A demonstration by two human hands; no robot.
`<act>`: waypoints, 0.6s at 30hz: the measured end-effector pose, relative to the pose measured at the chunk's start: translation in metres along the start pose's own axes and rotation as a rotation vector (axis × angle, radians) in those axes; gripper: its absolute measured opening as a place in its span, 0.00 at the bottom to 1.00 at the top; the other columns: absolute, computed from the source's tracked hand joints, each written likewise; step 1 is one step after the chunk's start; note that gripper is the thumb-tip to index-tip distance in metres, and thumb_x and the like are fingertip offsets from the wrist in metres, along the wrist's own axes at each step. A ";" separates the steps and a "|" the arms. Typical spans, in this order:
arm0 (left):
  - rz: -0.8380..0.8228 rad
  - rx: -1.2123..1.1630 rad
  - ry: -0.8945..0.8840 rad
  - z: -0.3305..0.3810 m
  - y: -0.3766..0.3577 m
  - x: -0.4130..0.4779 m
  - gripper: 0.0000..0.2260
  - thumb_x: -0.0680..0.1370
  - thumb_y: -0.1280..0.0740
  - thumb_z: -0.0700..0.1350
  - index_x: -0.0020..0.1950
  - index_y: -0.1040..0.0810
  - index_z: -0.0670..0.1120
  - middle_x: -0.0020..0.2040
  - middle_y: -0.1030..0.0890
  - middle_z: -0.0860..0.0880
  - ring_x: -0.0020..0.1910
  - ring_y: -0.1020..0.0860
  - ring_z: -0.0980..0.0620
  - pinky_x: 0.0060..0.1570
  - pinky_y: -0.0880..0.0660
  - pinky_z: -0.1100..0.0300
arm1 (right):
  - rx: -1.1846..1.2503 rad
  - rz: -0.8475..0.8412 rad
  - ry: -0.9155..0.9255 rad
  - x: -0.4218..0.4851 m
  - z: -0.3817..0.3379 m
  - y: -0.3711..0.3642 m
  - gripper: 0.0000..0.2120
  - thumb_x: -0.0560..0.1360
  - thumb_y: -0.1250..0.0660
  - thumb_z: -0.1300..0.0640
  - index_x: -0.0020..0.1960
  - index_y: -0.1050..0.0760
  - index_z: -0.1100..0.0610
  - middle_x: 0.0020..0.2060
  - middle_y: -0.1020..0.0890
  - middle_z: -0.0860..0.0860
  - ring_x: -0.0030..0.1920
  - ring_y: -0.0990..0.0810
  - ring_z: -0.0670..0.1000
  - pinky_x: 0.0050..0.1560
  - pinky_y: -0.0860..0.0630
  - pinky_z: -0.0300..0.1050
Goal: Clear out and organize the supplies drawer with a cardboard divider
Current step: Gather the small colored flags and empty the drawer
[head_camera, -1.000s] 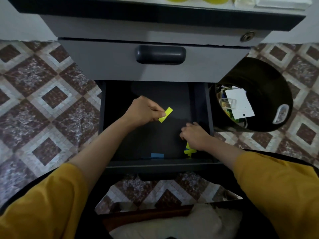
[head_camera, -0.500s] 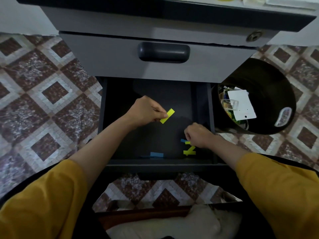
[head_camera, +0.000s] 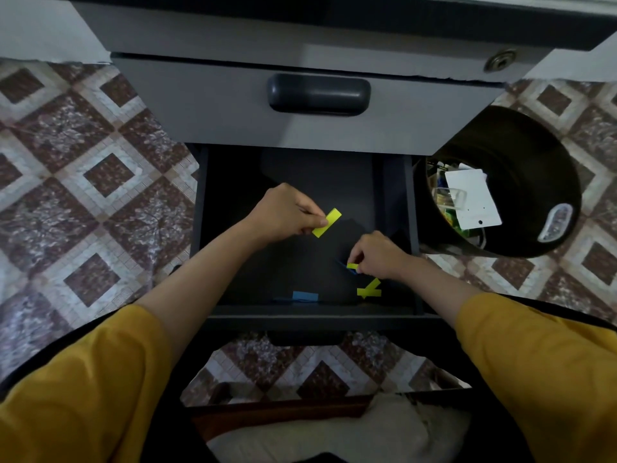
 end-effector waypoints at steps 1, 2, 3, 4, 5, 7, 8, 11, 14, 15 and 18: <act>-0.001 -0.001 -0.001 0.000 0.000 0.000 0.03 0.74 0.30 0.41 0.45 0.17 0.44 0.36 0.20 0.53 0.34 0.24 0.60 0.35 0.28 0.70 | -0.008 -0.011 -0.006 0.000 0.001 0.000 0.12 0.71 0.33 0.69 0.51 0.18 0.58 0.48 0.18 0.52 0.50 0.21 0.50 0.48 0.26 0.37; -0.002 0.000 -0.002 -0.001 0.000 0.000 0.03 0.74 0.29 0.41 0.45 0.17 0.44 0.36 0.20 0.52 0.35 0.24 0.59 0.35 0.27 0.70 | -0.029 -0.025 -0.013 0.000 0.001 0.000 0.11 0.71 0.32 0.69 0.48 0.18 0.58 0.46 0.17 0.52 0.48 0.19 0.49 0.46 0.25 0.38; -0.004 0.002 -0.004 -0.001 0.000 0.000 0.03 0.74 0.29 0.41 0.45 0.17 0.44 0.36 0.19 0.52 0.35 0.24 0.59 0.35 0.27 0.70 | -0.061 -0.041 -0.014 0.000 0.001 0.000 0.08 0.70 0.31 0.68 0.45 0.18 0.58 0.43 0.16 0.52 0.46 0.19 0.48 0.43 0.25 0.38; -0.004 0.004 -0.006 -0.001 0.000 0.000 0.03 0.74 0.30 0.41 0.46 0.17 0.44 0.36 0.19 0.52 0.34 0.24 0.59 0.35 0.27 0.70 | -0.101 -0.063 -0.012 -0.001 0.000 0.000 0.06 0.69 0.31 0.68 0.42 0.18 0.58 0.40 0.15 0.52 0.44 0.19 0.47 0.41 0.25 0.37; -0.005 0.007 -0.008 -0.001 -0.001 0.000 0.03 0.74 0.30 0.41 0.46 0.17 0.44 0.36 0.20 0.52 0.34 0.24 0.60 0.35 0.27 0.70 | -0.137 -0.089 -0.004 -0.002 0.000 -0.001 0.06 0.70 0.32 0.68 0.39 0.19 0.59 0.40 0.16 0.52 0.44 0.20 0.47 0.40 0.25 0.38; -0.010 0.015 -0.008 -0.001 -0.001 0.000 0.03 0.74 0.30 0.41 0.45 0.17 0.44 0.35 0.20 0.53 0.34 0.24 0.60 0.34 0.27 0.72 | -0.191 -0.135 0.011 -0.004 -0.002 -0.006 0.09 0.71 0.35 0.68 0.34 0.21 0.59 0.41 0.17 0.55 0.47 0.22 0.51 0.45 0.22 0.44; -0.013 0.016 -0.008 -0.001 -0.001 0.000 0.03 0.74 0.30 0.41 0.45 0.17 0.44 0.35 0.20 0.53 0.34 0.24 0.60 0.34 0.27 0.72 | -0.220 -0.150 0.016 -0.004 -0.003 -0.009 0.11 0.72 0.36 0.68 0.33 0.23 0.59 0.42 0.18 0.57 0.49 0.23 0.53 0.46 0.23 0.46; -0.012 0.010 -0.002 -0.002 -0.001 0.000 0.02 0.74 0.29 0.42 0.44 0.17 0.45 0.35 0.20 0.52 0.35 0.24 0.59 0.32 0.28 0.73 | -0.301 -0.151 0.020 -0.005 -0.004 -0.016 0.15 0.74 0.38 0.67 0.30 0.33 0.56 0.38 0.28 0.54 0.43 0.25 0.55 0.41 0.30 0.44; -0.014 0.019 0.002 -0.002 -0.002 0.001 0.02 0.74 0.29 0.42 0.45 0.17 0.46 0.36 0.20 0.53 0.35 0.24 0.60 0.33 0.28 0.73 | -0.402 -0.142 0.016 -0.006 -0.007 -0.016 0.09 0.74 0.39 0.67 0.36 0.33 0.60 0.40 0.31 0.54 0.37 0.28 0.52 0.36 0.33 0.43; -0.017 0.021 0.002 -0.001 -0.002 0.001 0.02 0.74 0.29 0.42 0.44 0.17 0.46 0.36 0.20 0.53 0.35 0.24 0.60 0.32 0.28 0.73 | -0.452 -0.138 0.021 -0.007 -0.008 -0.015 0.04 0.74 0.39 0.67 0.41 0.29 0.62 0.43 0.28 0.56 0.41 0.24 0.54 0.37 0.32 0.43; -0.022 0.015 -0.003 -0.001 -0.001 0.001 0.02 0.73 0.29 0.42 0.42 0.18 0.48 0.35 0.20 0.53 0.35 0.24 0.60 0.32 0.28 0.74 | -0.564 -0.128 0.046 -0.009 -0.012 -0.018 0.09 0.75 0.39 0.66 0.55 0.26 0.61 0.54 0.24 0.57 0.56 0.25 0.57 0.45 0.30 0.45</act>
Point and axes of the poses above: each hand's wrist, its own x-axis towards the middle knuckle, its own y-axis out of the back of the hand, z = x × y, the point moved 2 cm from there along x, towards the middle knuckle
